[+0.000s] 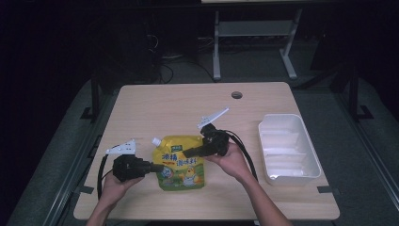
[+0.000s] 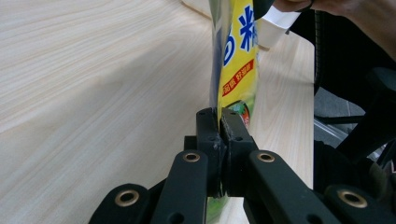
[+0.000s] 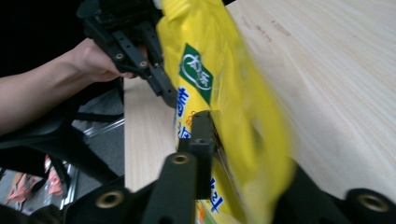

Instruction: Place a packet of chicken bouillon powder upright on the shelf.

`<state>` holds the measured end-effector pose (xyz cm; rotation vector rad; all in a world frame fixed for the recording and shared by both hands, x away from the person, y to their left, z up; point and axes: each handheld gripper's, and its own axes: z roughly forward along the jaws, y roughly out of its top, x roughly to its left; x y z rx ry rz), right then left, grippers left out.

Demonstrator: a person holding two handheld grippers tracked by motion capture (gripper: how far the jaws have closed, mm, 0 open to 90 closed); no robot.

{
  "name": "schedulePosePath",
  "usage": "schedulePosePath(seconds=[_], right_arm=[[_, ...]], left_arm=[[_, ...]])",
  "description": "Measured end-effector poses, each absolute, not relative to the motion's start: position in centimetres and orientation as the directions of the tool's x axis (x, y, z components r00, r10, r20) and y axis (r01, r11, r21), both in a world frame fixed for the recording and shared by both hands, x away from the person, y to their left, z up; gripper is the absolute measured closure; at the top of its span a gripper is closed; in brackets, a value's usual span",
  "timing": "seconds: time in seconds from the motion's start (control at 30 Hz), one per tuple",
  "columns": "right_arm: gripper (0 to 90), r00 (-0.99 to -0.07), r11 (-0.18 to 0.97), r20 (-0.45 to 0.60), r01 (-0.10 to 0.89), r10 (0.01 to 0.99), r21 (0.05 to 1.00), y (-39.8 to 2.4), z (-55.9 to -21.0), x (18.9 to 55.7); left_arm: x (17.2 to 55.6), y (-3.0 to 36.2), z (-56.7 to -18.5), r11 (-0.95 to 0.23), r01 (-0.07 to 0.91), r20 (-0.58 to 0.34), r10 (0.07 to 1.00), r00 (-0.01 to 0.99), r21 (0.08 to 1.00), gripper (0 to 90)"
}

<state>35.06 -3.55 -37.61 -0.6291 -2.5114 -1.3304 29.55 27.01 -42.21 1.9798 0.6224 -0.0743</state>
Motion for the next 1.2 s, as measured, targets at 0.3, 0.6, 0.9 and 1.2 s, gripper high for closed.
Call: schedulePosePath(seconds=[0.3,0.6,0.9,1.2], right_arm=[[89.3,-0.901,0.51,0.36,0.433,0.241,0.743,-4.1,-36.8,34.3],[89.4,-0.906,0.508,0.329,0.423,0.267,0.75,-5.8,-35.6,34.2],[89.5,-0.905,0.493,0.317,0.421,0.284,0.761,-8.0,-34.0,34.2],[89.4,-0.909,0.49,0.301,0.411,0.289,0.769,-10.0,-32.1,34.0]], left_arm=[[29.5,27.4,-42.1,-0.328,0.455,-0.304,0.42,0.855,0.828,70.8],[29.6,27.8,-42.2,-0.336,0.458,-0.288,0.448,0.846,0.823,60.9],[29.6,28.0,-42.4,-0.348,0.463,-0.278,0.465,0.84,0.815,58.9],[29.5,28.0,-42.5,-0.384,0.46,-0.248,0.486,0.838,0.801,54.2]])
